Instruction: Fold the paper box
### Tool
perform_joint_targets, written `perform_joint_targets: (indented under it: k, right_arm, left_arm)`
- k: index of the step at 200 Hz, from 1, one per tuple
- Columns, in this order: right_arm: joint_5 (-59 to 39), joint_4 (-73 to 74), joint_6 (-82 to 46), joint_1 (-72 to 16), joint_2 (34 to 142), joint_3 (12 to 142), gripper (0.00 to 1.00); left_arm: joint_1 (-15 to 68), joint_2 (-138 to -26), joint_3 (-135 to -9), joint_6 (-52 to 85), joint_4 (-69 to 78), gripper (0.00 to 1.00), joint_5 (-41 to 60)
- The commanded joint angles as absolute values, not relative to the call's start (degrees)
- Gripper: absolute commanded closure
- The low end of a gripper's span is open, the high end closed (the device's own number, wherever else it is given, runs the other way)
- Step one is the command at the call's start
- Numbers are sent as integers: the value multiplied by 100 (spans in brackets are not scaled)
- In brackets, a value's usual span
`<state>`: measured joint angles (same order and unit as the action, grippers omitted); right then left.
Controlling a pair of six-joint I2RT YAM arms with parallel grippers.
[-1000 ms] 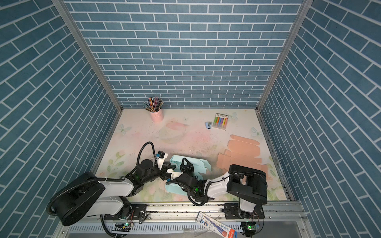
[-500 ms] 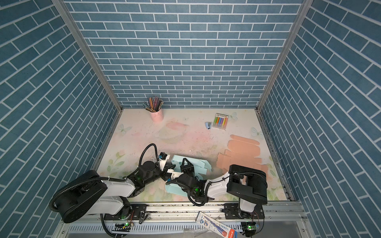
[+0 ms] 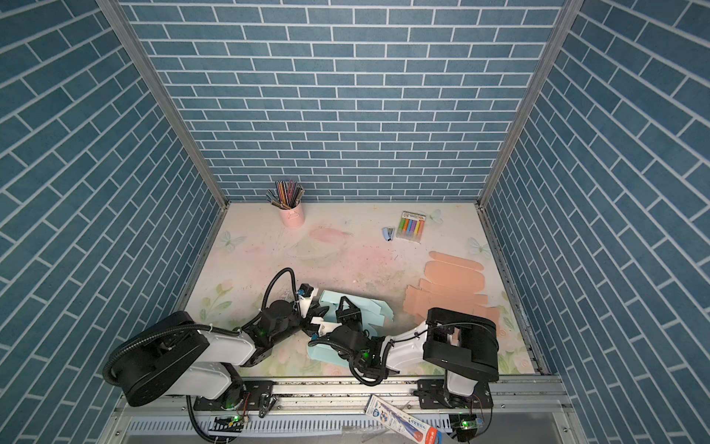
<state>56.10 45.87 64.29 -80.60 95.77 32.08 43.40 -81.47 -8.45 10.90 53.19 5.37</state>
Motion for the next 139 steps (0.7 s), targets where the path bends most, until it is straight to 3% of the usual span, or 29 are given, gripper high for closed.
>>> perform_joint_targets:
  k: [1,35,71,104,139]
  right_arm:
    - [5291,4403,6364,-8182,9534,3186,100]
    - [5309,4427,6334,-8200,9532,3190,100]
    - [5341,4267,6108,-8235,9410,3241,95]
    - [5455,3848,5432,-8442,9009,3416,70]
    - [4727,1919,3189,-8718,7769,3710,52]
  left_arm:
    - [4443,-8191,-993,885,5657,63,496]
    - [4537,-8150,-975,853,5636,77,401]
    - [4713,-8119,-949,817,5570,82,184]
    - [4829,-8139,-949,791,5559,86,15]
    - [4900,-8087,-872,780,5573,86,-157]
